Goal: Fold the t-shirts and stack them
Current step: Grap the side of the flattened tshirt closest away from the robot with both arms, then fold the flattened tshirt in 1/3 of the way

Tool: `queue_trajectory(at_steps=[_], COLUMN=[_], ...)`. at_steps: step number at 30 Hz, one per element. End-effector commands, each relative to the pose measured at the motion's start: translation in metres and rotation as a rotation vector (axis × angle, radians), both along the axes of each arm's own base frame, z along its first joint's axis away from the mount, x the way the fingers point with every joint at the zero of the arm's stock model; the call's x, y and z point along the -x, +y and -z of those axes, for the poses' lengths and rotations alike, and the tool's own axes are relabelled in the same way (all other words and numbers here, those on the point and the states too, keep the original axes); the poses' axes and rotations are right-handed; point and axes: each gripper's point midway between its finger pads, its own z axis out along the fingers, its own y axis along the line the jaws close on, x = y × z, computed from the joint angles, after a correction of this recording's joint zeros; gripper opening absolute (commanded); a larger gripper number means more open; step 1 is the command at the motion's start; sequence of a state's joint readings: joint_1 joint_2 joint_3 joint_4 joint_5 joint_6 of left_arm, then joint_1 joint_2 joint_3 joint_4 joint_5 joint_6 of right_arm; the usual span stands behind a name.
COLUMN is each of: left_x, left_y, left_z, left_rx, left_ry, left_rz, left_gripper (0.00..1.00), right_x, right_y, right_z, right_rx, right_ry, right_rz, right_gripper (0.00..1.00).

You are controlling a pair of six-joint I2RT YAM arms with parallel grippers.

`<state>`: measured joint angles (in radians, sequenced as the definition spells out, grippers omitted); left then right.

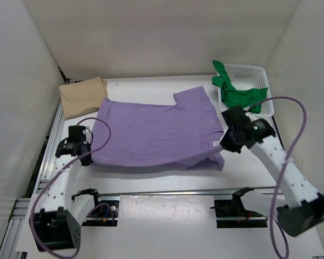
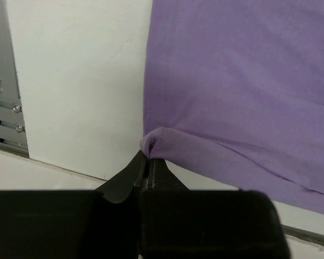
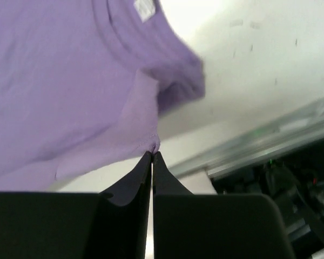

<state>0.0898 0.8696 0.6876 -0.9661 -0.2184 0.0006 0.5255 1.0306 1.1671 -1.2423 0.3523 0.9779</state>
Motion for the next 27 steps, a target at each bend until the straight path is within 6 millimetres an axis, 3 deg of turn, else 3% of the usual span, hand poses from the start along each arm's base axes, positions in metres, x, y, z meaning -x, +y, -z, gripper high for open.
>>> queue_trajectory(at_steps=[1, 5, 8, 11, 16, 20, 21, 22, 24, 25, 27], left_x=[-0.037, -0.066, -0.088, -0.106, -0.126, -0.135, -0.128, -0.122, -0.097, -0.082, -0.051], left_y=[-0.002, 0.0, 0.002, 0.004, 0.007, 0.013, 0.014, 0.014, 0.02, 0.021, 0.02], left_z=[-0.012, -0.001, -0.006, -0.003, 0.004, -0.015, -0.018, -0.029, -0.026, -0.033, -0.02], left_rx=[0.025, 0.038, 0.037, 0.037, 0.018, -0.029, -0.037, -0.039, -0.08, -0.093, -0.099], left_ry=[-0.063, -0.009, -0.027, -0.021, 0.006, -0.046, -0.042, -0.079, -0.05, -0.064, -0.017], left_rz=[0.011, 0.014, 0.014, 0.014, 0.012, -0.001, -0.005, -0.006, -0.029, -0.036, -0.038], left_gripper=[0.1, 0.1, 0.1, 0.1, 0.1, 0.1, 0.1, 0.1, 0.1, 0.1, 0.1], right_x=[-0.048, -0.093, -0.11, -0.125, -0.141, -0.128, -0.112, -0.1, -0.065, -0.048, -0.01], right_y=[-0.004, -0.001, 0.003, -0.01, -0.019, -0.019, -0.018, -0.015, -0.017, -0.014, -0.02], right_z=[-0.006, 0.002, 0.021, 0.04, 0.04, 0.027, 0.032, 0.024, 0.035, 0.029, 0.034], right_rx=[0.035, 0.034, 0.047, 0.064, 0.077, 0.064, 0.067, 0.058, 0.06, 0.056, 0.083], right_ry=[-0.067, -0.077, -0.043, 0.009, 0.009, 0.008, 0.047, 0.028, 0.091, 0.069, 0.138], right_rz=[-0.067, -0.124, -0.145, -0.102, -0.091, -0.107, -0.113, -0.12, -0.091, -0.099, -0.042], right_gripper=[0.0, 0.0, 0.0, 0.0, 0.0, 0.0, 0.0, 0.0, 0.0, 0.0, 0.0])
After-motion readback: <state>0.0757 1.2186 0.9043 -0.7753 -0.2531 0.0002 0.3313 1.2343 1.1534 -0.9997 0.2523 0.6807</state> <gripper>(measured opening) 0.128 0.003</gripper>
